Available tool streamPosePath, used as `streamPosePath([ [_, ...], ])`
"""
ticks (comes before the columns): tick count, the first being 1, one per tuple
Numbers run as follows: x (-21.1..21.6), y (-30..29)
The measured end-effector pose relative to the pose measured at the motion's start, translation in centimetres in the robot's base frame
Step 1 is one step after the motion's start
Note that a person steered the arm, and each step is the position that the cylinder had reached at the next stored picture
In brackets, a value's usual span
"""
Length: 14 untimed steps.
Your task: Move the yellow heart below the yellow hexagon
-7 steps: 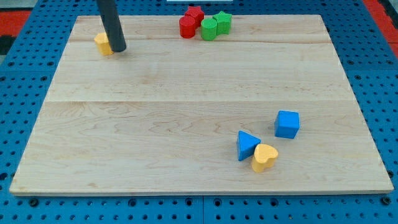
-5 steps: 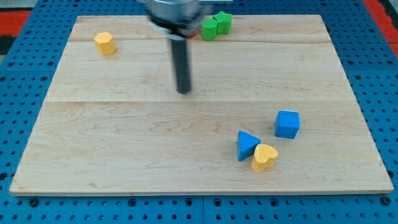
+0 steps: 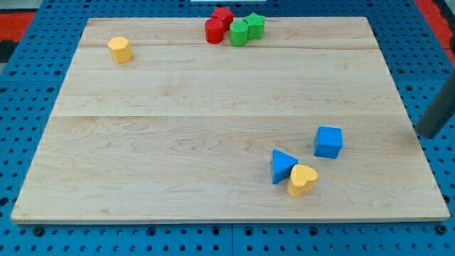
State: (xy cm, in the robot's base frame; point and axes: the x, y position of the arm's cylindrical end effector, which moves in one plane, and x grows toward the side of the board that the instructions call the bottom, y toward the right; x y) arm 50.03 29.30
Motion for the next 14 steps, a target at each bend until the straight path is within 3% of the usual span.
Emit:
streamPosePath([
  [1,3.8,-3.0],
  [3,4.6,-15.9],
  [4,7.2,-17.5],
  [7,8.5,-31.5],
  [8,8.5,-31.8],
  [10,11.8,-39.5],
  [11,9.4,-40.4],
  [13,0.7,-39.5],
  [14,0.0,-41.0],
])
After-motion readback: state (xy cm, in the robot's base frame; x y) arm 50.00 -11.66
